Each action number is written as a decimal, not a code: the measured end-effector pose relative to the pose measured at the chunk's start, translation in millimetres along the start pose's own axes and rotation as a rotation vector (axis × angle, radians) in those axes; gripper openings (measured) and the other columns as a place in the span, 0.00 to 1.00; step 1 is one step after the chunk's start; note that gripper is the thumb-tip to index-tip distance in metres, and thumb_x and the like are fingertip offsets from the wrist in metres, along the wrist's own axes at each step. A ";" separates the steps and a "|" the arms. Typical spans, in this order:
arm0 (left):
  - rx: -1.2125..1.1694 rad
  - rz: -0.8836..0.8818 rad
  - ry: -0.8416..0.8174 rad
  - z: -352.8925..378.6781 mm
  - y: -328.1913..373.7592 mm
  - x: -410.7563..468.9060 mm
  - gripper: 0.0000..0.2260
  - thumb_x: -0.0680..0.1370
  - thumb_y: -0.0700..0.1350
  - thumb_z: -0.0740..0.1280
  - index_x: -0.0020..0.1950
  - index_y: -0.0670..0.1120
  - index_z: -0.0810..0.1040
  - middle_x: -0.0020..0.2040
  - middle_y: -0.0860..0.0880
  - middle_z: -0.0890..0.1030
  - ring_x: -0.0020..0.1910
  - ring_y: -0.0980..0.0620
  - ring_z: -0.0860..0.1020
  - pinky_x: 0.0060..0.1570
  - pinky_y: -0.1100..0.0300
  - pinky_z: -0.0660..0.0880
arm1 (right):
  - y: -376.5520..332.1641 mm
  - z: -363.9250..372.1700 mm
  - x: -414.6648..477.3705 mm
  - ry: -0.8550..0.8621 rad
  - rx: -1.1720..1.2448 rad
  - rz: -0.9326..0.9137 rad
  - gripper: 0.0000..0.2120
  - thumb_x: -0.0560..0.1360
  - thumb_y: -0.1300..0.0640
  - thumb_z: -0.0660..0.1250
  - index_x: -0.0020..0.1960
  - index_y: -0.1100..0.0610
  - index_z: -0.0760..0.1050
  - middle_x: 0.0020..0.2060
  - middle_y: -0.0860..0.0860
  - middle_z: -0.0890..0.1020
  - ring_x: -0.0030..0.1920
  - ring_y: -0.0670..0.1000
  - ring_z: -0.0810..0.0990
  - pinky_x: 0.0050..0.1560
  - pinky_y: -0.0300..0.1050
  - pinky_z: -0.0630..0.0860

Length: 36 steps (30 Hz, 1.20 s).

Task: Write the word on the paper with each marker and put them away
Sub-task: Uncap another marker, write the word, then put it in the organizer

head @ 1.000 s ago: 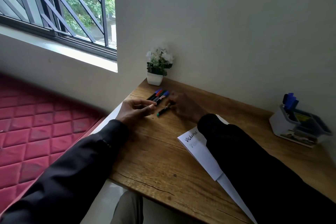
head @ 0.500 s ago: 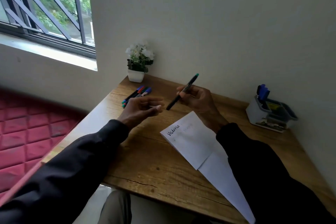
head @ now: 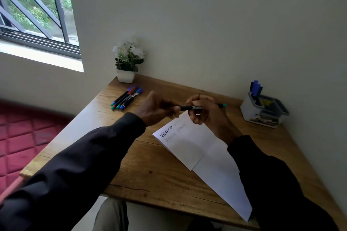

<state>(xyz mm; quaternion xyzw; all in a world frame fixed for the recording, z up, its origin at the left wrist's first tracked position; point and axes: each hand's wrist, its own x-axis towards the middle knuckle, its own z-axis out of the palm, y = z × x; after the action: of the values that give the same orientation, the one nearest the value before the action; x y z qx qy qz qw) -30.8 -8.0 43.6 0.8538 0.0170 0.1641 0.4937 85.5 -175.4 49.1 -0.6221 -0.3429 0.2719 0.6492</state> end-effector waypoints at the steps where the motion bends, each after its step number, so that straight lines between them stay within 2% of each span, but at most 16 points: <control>1: 0.028 -0.025 0.019 -7.6 -2.9 0.3 0.06 0.77 0.39 0.71 0.43 0.49 0.84 0.32 0.56 0.83 0.32 0.62 0.80 0.36 0.68 0.75 | -5.7 -4.8 -1.8 0.029 0.019 -0.004 0.09 0.79 0.63 0.60 0.45 0.62 0.78 0.28 0.58 0.77 0.26 0.52 0.73 0.26 0.39 0.66; 3: 0.043 -0.105 0.159 -37.7 -17.8 -4.6 0.08 0.77 0.39 0.71 0.39 0.48 0.84 0.29 0.54 0.82 0.29 0.61 0.78 0.35 0.63 0.73 | -19.7 -34.2 -11.8 0.206 0.060 -0.073 0.10 0.76 0.60 0.61 0.43 0.60 0.81 0.29 0.56 0.78 0.27 0.50 0.74 0.26 0.37 0.68; 5: -0.066 -0.170 0.236 -71.2 -34.3 -14.5 0.05 0.77 0.40 0.71 0.44 0.41 0.85 0.33 0.49 0.83 0.33 0.53 0.79 0.35 0.59 0.73 | -33.5 -76.7 -24.4 0.323 0.055 -0.150 0.13 0.81 0.61 0.58 0.47 0.62 0.81 0.32 0.55 0.81 0.31 0.51 0.78 0.30 0.38 0.73; 7: -0.128 -0.196 0.181 -75.0 -41.0 -23.0 0.07 0.77 0.42 0.71 0.50 0.39 0.84 0.40 0.44 0.85 0.38 0.49 0.82 0.37 0.57 0.76 | -29.6 -95.3 -30.8 0.246 0.018 -0.088 0.14 0.83 0.60 0.58 0.52 0.64 0.81 0.38 0.59 0.85 0.38 0.54 0.82 0.40 0.42 0.79; 9: -0.168 -0.181 0.143 -53.1 -42.0 -12.9 0.09 0.76 0.41 0.72 0.53 0.38 0.83 0.44 0.43 0.86 0.41 0.50 0.84 0.42 0.62 0.80 | -10.4 -88.0 -22.3 0.167 -0.103 -0.055 0.11 0.81 0.61 0.64 0.55 0.65 0.83 0.44 0.63 0.85 0.44 0.58 0.83 0.48 0.48 0.79; 10: -0.182 -0.181 0.149 -40.2 -44.3 -2.4 0.09 0.75 0.40 0.72 0.53 0.37 0.83 0.45 0.42 0.86 0.42 0.50 0.85 0.45 0.61 0.81 | 0.6 -79.4 -15.7 0.144 -0.172 -0.055 0.09 0.80 0.62 0.66 0.55 0.65 0.83 0.44 0.63 0.85 0.44 0.58 0.82 0.47 0.48 0.79; 12: -0.164 -0.206 0.142 -19.6 -51.3 18.8 0.10 0.75 0.41 0.73 0.54 0.39 0.83 0.46 0.44 0.86 0.42 0.51 0.85 0.49 0.59 0.82 | 19.1 -65.4 -0.4 0.131 -0.236 -0.062 0.06 0.79 0.64 0.69 0.51 0.64 0.84 0.38 0.61 0.82 0.36 0.55 0.80 0.37 0.46 0.77; 14: -0.121 -0.243 0.117 -6.1 -57.1 36.0 0.10 0.73 0.42 0.75 0.53 0.41 0.84 0.44 0.47 0.86 0.42 0.52 0.85 0.49 0.60 0.82 | 31.5 -62.1 12.3 0.151 -0.234 -0.048 0.05 0.78 0.64 0.69 0.47 0.63 0.84 0.33 0.60 0.80 0.30 0.54 0.77 0.29 0.44 0.73; 15: -0.103 -0.248 0.108 -0.5 -58.2 43.0 0.10 0.73 0.42 0.75 0.52 0.41 0.84 0.43 0.47 0.86 0.42 0.52 0.85 0.45 0.63 0.81 | 36.8 -63.0 16.2 0.162 -0.224 -0.028 0.06 0.78 0.64 0.68 0.47 0.64 0.83 0.32 0.60 0.80 0.29 0.55 0.77 0.28 0.44 0.72; 18: -0.046 -0.235 0.091 19.1 -58.0 58.0 0.06 0.74 0.41 0.75 0.50 0.42 0.85 0.41 0.49 0.85 0.38 0.56 0.82 0.35 0.70 0.76 | 50.9 -63.5 18.4 0.160 -0.205 0.015 0.06 0.78 0.65 0.66 0.50 0.66 0.81 0.35 0.64 0.83 0.29 0.58 0.79 0.30 0.45 0.75; 23: 0.024 -0.153 0.065 35.3 -67.3 64.7 0.06 0.72 0.44 0.77 0.48 0.49 0.86 0.40 0.58 0.83 0.38 0.67 0.81 0.35 0.75 0.73 | 67.5 -67.7 21.2 0.138 -0.150 0.019 0.09 0.75 0.61 0.67 0.48 0.67 0.81 0.37 0.67 0.83 0.30 0.60 0.80 0.28 0.45 0.76; 27: 0.044 -0.124 0.049 37.1 -73.7 67.7 0.06 0.70 0.43 0.78 0.46 0.48 0.87 0.42 0.56 0.85 0.40 0.65 0.82 0.38 0.73 0.76 | 76.3 -68.6 20.7 0.143 -0.140 -0.010 0.09 0.75 0.62 0.66 0.49 0.68 0.81 0.37 0.68 0.82 0.30 0.60 0.80 0.29 0.45 0.76; 30: 0.052 -0.108 0.048 39.6 -76.1 69.1 0.06 0.69 0.41 0.79 0.44 0.47 0.87 0.40 0.57 0.84 0.39 0.67 0.81 0.37 0.75 0.74 | 78.8 -68.0 19.9 0.156 -0.122 -0.030 0.08 0.76 0.63 0.66 0.49 0.68 0.81 0.36 0.67 0.82 0.30 0.60 0.79 0.29 0.45 0.76; 32: 0.049 -0.102 0.049 40.3 -77.1 69.8 0.06 0.69 0.40 0.79 0.44 0.45 0.87 0.41 0.55 0.85 0.39 0.66 0.81 0.38 0.73 0.75 | 79.3 -68.1 18.7 0.164 -0.106 -0.038 0.08 0.77 0.64 0.65 0.50 0.68 0.81 0.36 0.66 0.82 0.30 0.60 0.79 0.29 0.45 0.76; 36: 0.046 -0.083 0.050 40.4 -79.1 71.1 0.07 0.68 0.42 0.80 0.44 0.48 0.86 0.42 0.53 0.85 0.42 0.60 0.83 0.46 0.62 0.81 | 78.3 -67.9 16.8 0.180 -0.085 -0.052 0.08 0.78 0.65 0.64 0.49 0.67 0.81 0.36 0.65 0.82 0.31 0.60 0.79 0.30 0.46 0.75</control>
<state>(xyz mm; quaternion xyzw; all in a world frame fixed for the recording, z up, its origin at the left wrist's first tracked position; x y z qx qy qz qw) 59.0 12.2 -23.3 0.8591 0.0687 0.1643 0.4798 154.8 -198.4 -26.4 -0.6618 -0.3107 0.1832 0.6572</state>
